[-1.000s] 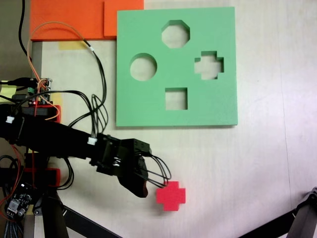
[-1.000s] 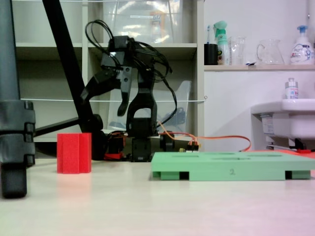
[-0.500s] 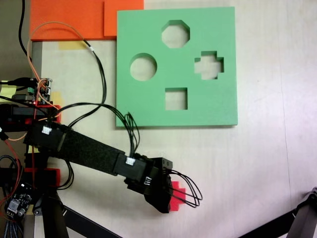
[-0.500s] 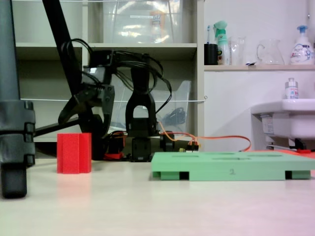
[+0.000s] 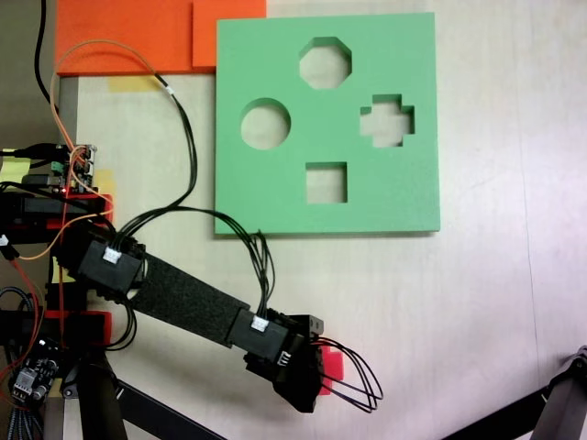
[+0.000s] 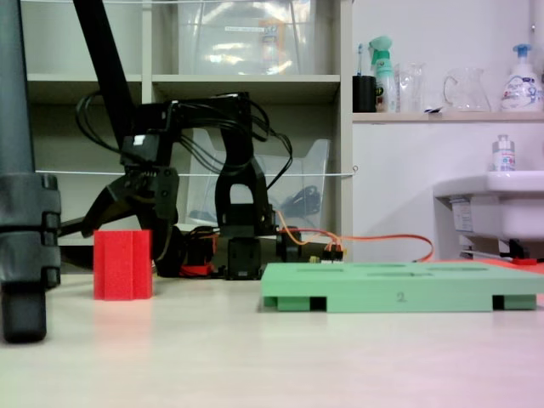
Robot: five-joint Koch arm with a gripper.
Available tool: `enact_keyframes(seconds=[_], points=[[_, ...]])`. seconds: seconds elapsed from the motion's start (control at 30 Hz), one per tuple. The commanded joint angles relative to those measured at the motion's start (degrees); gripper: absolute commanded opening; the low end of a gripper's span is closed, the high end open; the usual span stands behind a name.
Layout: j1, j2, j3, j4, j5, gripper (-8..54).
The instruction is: Put the cross columnar block into the corresponding hole
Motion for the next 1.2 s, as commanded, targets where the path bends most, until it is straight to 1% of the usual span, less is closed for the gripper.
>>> enact_keyframes(seconds=[0.0,0.1,0.13,0.2,0.27,0.47,0.57,0.67,0.77,0.83,0.97,1.07,1.13,1.17], points=[[0.9,0.1,-2.5,-2.9,0.7,52.2],[0.6,-1.2,-2.5,-3.3,0.7,51.9],[0.0,-1.2,-2.5,-3.3,0.8,48.1],[0.3,-1.1,-1.6,-2.0,0.9,30.1],[1.1,-1.3,0.4,-0.4,1.4,23.6],[0.6,-1.5,0.4,5.4,1.5,23.2],[-0.8,2.4,0.4,8.4,2.1,23.2],[-2.1,7.3,0.3,10.9,5.5,23.2],[-4.3,13.3,0.0,13.1,12.0,23.1],[-8.1,18.4,-0.4,14.0,19.2,23.1],[-16.0,22.9,-1.8,14.0,29.6,23.1],[-25.0,22.2,-5.4,13.5,39.4,23.2],[-31.6,18.1,-10.1,12.6,45.2,23.2],[-35.1,14.6,-14.1,12.1,46.4,23.2]])
